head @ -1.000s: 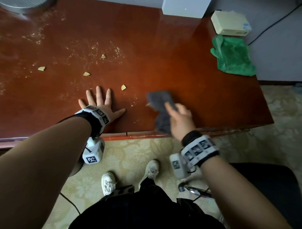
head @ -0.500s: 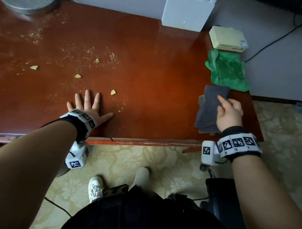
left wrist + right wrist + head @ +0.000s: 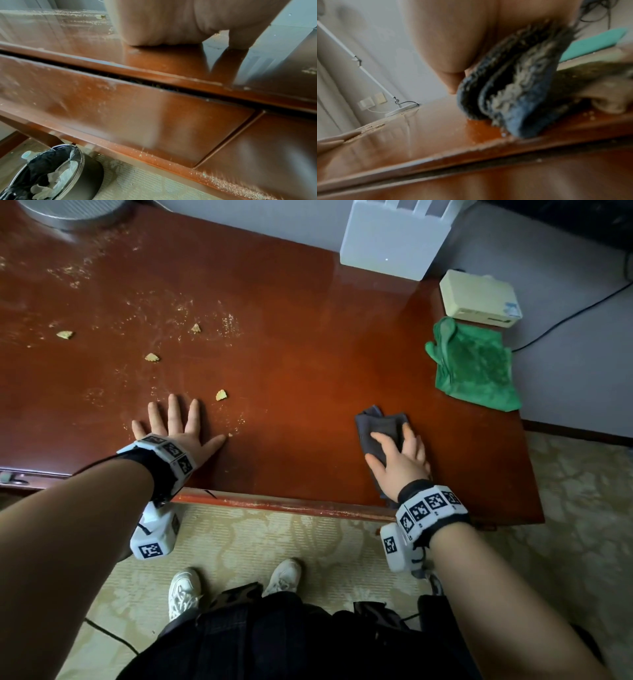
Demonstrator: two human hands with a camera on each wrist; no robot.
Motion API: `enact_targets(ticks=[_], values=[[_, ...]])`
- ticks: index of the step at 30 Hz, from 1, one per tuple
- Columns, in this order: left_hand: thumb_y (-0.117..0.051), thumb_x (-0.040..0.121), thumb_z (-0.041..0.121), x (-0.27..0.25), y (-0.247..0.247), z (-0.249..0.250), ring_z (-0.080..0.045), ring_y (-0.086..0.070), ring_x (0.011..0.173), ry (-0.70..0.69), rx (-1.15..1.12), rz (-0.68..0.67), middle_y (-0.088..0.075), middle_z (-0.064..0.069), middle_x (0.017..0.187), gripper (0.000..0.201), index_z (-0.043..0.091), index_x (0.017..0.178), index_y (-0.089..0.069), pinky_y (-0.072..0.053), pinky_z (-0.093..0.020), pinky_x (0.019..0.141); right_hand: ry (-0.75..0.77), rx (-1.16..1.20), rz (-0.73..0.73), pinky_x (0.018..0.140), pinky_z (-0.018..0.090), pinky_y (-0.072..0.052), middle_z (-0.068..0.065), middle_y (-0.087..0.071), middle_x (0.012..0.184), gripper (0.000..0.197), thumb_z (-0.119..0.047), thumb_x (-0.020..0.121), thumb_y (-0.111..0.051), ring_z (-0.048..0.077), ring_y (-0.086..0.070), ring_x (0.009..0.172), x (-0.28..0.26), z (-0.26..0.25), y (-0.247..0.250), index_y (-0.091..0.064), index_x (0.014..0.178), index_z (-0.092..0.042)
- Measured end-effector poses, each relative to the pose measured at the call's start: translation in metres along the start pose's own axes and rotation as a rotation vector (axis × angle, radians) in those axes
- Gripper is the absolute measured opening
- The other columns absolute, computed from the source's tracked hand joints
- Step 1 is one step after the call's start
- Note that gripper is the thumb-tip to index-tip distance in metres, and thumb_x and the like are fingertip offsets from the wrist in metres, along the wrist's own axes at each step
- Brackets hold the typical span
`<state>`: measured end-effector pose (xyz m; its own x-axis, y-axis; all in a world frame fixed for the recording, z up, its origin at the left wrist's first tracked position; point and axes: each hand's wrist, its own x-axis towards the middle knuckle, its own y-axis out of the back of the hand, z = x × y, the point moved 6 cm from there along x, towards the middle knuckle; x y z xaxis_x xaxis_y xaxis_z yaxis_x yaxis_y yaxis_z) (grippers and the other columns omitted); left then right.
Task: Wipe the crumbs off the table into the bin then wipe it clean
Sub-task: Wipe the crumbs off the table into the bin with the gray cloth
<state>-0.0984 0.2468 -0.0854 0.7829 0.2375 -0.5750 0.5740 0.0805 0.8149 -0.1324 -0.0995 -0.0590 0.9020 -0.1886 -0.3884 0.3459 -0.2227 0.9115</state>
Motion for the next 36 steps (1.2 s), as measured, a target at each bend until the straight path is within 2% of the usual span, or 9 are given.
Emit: enact_targets(ticks=[7, 11, 15, 17, 24, 28, 32, 34, 36], values=[[-0.018, 0.083, 0.075, -0.001, 0.001, 0.002, -0.030, 0.017, 0.143, 0.001, -0.011, 0.000, 0.024, 0.001, 0.154, 0.083, 0.033, 0.146, 0.016, 0.003, -0.053, 0.114, 0.137, 0.004, 0.039, 0.099, 0.041, -0.038, 0.013, -0.029, 0.141, 0.043, -0.020, 0.097, -0.044, 0.036, -0.036, 0.124, 0.003, -0.003, 0.008, -0.036, 0.138, -0.025], [-0.019, 0.084, 0.074, 0.000, 0.001, 0.001, -0.030, 0.017, 0.142, -0.012, -0.030, 0.017, 0.024, 0.000, 0.154, 0.083, 0.032, 0.147, 0.015, 0.004, -0.053, 0.114, -0.219, 0.242, 0.309, 0.102, 0.047, -0.035, 0.016, -0.028, 0.142, 0.044, -0.020, 0.096, -0.045, 0.038, -0.033, 0.127, 0.022, 0.061, 0.050, -0.038, 0.139, -0.022], [-0.019, 0.084, 0.074, 0.000, -0.001, 0.000, -0.030, 0.017, 0.142, -0.014, -0.030, 0.016, 0.024, 0.000, 0.154, 0.083, 0.032, 0.147, 0.015, 0.004, -0.053, 0.114, -0.571, 0.132, 0.034, 0.108, 0.049, -0.024, 0.012, -0.015, 0.150, 0.048, -0.031, 0.100, -0.033, 0.034, -0.023, 0.133, 0.041, 0.086, 0.039, -0.020, 0.147, -0.031], [-0.019, 0.084, 0.074, 0.001, -0.001, 0.000, -0.030, 0.017, 0.142, -0.013, -0.029, 0.017, 0.024, 0.000, 0.154, 0.083, 0.032, 0.147, 0.015, 0.004, -0.053, 0.114, -0.458, 0.048, 0.018, 0.108, 0.048, -0.024, 0.011, -0.014, 0.150, 0.050, -0.031, 0.100, -0.032, 0.033, -0.022, 0.133, 0.045, 0.057, 0.031, -0.017, 0.148, -0.031], [-0.019, 0.084, 0.074, 0.000, 0.001, 0.001, -0.030, 0.017, 0.142, -0.006, -0.023, 0.012, 0.024, 0.001, 0.154, 0.083, 0.032, 0.147, 0.016, 0.003, -0.053, 0.114, 0.423, -0.136, -0.126, 0.105, 0.041, -0.029, 0.008, -0.015, 0.150, 0.052, -0.012, 0.098, -0.034, 0.036, -0.024, 0.131, -0.002, -0.085, -0.016, -0.023, 0.146, -0.029], [-0.018, 0.084, 0.074, -0.002, 0.002, 0.002, -0.031, 0.017, 0.142, -0.009, -0.016, 0.009, 0.024, 0.000, 0.154, 0.082, 0.032, 0.147, 0.016, 0.003, -0.053, 0.114, 0.146, 0.231, 0.062, 0.096, 0.037, -0.037, 0.017, -0.032, 0.142, 0.043, -0.022, 0.097, -0.041, 0.035, -0.039, 0.122, 0.024, -0.033, 0.020, -0.038, 0.140, -0.022], [-0.018, 0.084, 0.074, -0.004, 0.002, 0.002, -0.031, 0.017, 0.142, -0.016, -0.024, 0.019, 0.024, 0.000, 0.155, 0.083, 0.032, 0.147, 0.015, 0.003, -0.054, 0.114, -0.361, 0.074, 0.002, 0.106, 0.047, -0.027, 0.011, -0.014, 0.149, 0.049, -0.026, 0.101, -0.031, 0.033, -0.024, 0.131, 0.032, 0.031, 0.026, -0.018, 0.148, -0.031], [-0.018, 0.084, 0.074, -0.003, 0.002, 0.002, -0.031, 0.017, 0.142, -0.019, -0.026, 0.024, 0.023, 0.000, 0.155, 0.082, 0.032, 0.147, 0.015, 0.004, -0.054, 0.114, -0.336, 0.030, -0.009, 0.107, 0.046, -0.027, 0.010, -0.014, 0.149, 0.049, -0.027, 0.101, -0.030, 0.032, -0.022, 0.132, 0.027, 0.014, 0.017, -0.015, 0.148, -0.032], [-0.018, 0.084, 0.074, -0.003, 0.002, 0.001, -0.031, 0.017, 0.142, -0.016, -0.023, 0.024, 0.023, 0.000, 0.155, 0.082, 0.032, 0.147, 0.015, 0.004, -0.054, 0.114, -0.089, -0.056, 0.006, 0.104, 0.044, -0.030, 0.012, -0.018, 0.147, 0.050, -0.022, 0.100, -0.033, 0.035, -0.026, 0.128, 0.018, -0.026, 0.005, -0.018, 0.147, -0.030]])
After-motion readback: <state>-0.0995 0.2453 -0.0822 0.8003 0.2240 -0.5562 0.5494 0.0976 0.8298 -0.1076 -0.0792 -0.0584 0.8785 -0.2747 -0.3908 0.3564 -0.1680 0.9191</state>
